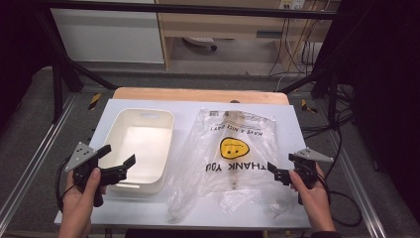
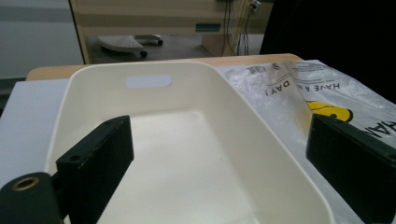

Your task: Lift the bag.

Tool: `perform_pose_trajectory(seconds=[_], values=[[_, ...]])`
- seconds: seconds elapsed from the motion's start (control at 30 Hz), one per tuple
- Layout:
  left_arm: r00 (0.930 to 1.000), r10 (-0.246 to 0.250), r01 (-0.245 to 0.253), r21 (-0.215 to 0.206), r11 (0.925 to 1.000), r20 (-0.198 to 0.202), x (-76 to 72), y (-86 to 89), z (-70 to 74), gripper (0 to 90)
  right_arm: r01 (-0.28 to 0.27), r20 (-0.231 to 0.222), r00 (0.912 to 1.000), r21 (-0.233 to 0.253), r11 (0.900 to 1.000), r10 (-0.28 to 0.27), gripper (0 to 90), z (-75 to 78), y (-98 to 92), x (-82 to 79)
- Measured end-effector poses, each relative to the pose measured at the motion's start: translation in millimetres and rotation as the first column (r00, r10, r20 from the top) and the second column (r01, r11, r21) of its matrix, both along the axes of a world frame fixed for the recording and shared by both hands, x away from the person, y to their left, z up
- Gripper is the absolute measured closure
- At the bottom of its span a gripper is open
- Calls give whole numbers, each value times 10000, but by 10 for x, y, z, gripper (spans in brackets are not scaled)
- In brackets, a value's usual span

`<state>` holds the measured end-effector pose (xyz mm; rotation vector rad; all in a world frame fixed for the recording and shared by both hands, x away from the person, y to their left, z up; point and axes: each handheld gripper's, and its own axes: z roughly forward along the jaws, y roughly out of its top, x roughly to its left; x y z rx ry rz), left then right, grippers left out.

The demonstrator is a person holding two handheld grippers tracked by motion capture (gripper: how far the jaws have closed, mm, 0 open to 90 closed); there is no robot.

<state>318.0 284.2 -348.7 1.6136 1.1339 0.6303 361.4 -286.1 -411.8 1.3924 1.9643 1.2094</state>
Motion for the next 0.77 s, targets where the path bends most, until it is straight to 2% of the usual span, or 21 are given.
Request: perform_pose_trajectory(seconds=[0.27,0.5,0.57,0.67,0.77], values=[[9970,775,-777,-326,9964,-73,-87,391,-198,85,427,263,9987,79,9991,-429,74,-83,-100,-4],[9941,1077,-1083,-555,9926,-144,-163,614,-381,85,766,65,9970,59,9970,-766,76,-184,-176,-30],[9934,1127,-1136,-453,9925,-212,-162,653,-427,82,891,-101,9960,-68,9960,-892,76,-217,-197,-40],[9930,1147,-1161,-540,9918,-276,-162,683,-485,91,1168,-580,9913,-263,9928,-1181,76,-294,-232,-23],[9916,1272,-1286,-683,9893,-253,-154,676,-512,92,1403,-996,9841,-740,9873,-1473,72,-368,-234,45]])
